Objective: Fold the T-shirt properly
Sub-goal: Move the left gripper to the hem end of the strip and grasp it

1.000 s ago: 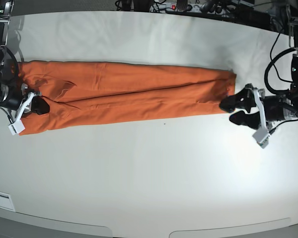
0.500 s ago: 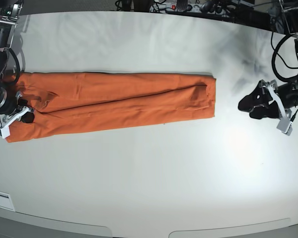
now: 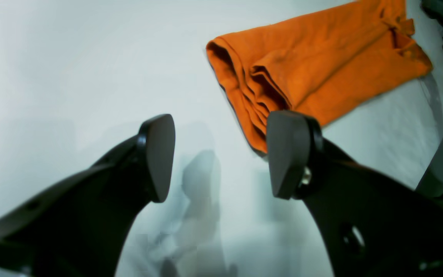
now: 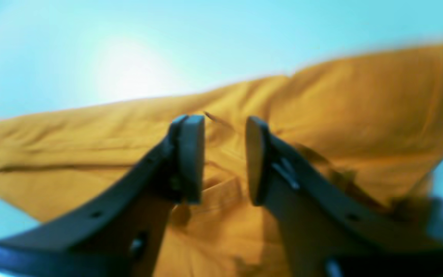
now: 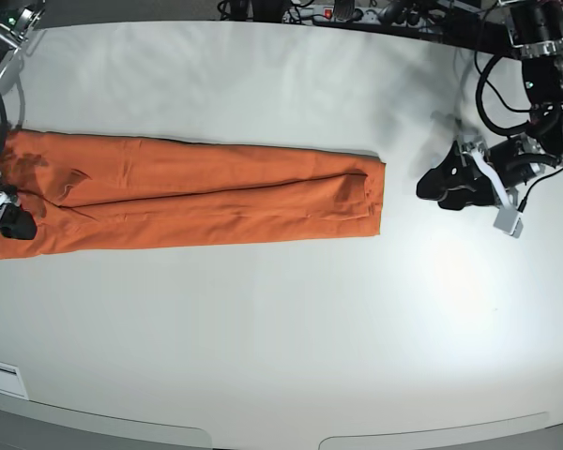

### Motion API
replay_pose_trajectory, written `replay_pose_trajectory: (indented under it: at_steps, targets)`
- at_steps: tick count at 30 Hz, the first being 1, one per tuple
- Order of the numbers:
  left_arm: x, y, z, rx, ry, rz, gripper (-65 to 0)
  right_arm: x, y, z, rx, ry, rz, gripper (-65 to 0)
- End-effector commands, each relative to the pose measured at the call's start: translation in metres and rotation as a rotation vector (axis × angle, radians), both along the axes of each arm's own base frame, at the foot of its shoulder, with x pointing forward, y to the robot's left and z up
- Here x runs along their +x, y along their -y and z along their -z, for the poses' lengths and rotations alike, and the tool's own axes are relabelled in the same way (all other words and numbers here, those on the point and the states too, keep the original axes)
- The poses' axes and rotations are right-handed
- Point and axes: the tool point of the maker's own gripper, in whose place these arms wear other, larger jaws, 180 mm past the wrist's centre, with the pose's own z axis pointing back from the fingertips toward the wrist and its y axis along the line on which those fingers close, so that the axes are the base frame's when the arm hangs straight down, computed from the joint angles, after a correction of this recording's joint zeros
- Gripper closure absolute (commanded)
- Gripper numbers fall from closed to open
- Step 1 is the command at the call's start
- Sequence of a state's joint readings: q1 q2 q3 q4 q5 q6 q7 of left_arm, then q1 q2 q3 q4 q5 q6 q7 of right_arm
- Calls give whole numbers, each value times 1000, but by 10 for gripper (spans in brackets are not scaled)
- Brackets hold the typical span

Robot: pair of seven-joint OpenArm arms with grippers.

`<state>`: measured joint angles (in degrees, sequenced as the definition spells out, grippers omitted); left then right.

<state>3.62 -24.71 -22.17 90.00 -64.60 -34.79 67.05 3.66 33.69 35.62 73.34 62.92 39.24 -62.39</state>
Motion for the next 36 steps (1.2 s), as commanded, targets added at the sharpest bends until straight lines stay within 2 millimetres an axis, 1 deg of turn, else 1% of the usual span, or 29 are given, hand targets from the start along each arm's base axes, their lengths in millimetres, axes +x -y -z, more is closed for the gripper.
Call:
replay_pose_trajectory:
  at_steps: [1,5,9,12,15,19,21,25,28,36]
  targets:
    - [9,-2,-11,-6,37,-25,-393,5,18,-29,-37,60,13,-227]
    - [14,-5,5,-3,-15,-138,-393,-1,49,-59,-107,74,37,-227]
    - [18,-8,8,-52,-18,-229,-393,-5,73,-86,-195,74,50,-227]
    - [18,1,14,-76,-38,-245,-393,-6,85,-102,-244,77,53,-227]
    - [18,14,20,-96,-53,-250,-393,-7,92,-112,-274,77,58,-227]
    - [19,34,37,-112,-112,-293,-392,-8,97,-120,-297,78,59,-227]
    - [19,49,40,-130,-120,-282,-392,-8,98,-122,-304,77,59,-227]
    - [21,80,43,-152,-134,-238,-392,-8,99,-124,-307,82,60,-227]
    - [19,96,50,-142,-164,-221,-392,-8,99,-124,-308,81,61,-227]
    - [11,146,52,-163,-184,-113,-392,-7,99,-125,-305,83,62,-227]
